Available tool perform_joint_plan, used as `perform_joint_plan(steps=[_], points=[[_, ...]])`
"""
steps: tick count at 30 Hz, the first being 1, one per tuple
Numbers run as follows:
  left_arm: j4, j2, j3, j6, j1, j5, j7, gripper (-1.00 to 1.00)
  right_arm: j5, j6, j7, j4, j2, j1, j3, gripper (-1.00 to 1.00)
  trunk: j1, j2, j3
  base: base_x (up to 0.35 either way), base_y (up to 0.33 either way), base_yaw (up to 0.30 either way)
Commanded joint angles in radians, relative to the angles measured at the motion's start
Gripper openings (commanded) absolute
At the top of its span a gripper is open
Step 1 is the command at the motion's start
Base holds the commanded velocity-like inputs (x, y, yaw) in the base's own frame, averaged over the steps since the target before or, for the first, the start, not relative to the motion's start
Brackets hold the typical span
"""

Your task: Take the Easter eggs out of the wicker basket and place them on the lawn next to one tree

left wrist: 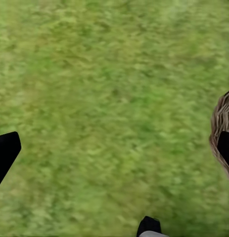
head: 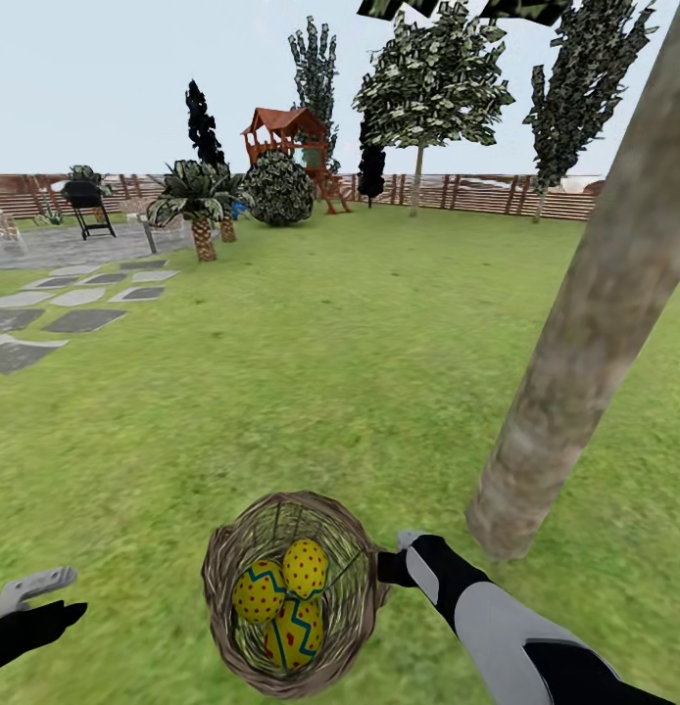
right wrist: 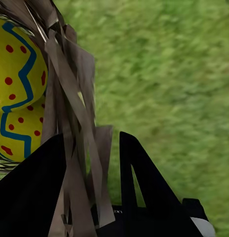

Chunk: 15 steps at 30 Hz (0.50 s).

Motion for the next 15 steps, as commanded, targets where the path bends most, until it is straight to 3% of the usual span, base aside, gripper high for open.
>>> perform_joint_plan(steps=[1,7,15], points=[[-0.001,0.0,0.0,0.005,-0.001,0.008,0.004,1.0,-0.016,0.004,-0.004,-0.002,0.001,-0.001,-0.012,-1.0,0.001,-0.002,-0.002,0.202,0.106,0.0],[0.0,-0.001,0.0,0.005,-0.001,0.008,0.004,1.0,-0.016,0.004,-0.004,-0.002,0.001,-0.001,-0.012,-1.0,0.001,-0.002,-0.002,0.177,0.096,0.0],[0.001,0.0,0.003,0.005,-0.002,0.008,0.008,1.0,-0.016,0.004,-0.004,-0.002,0.001,-0.001,-0.012,-1.0,0.005,-0.009,-0.005,0.019,0.009,0.0]])
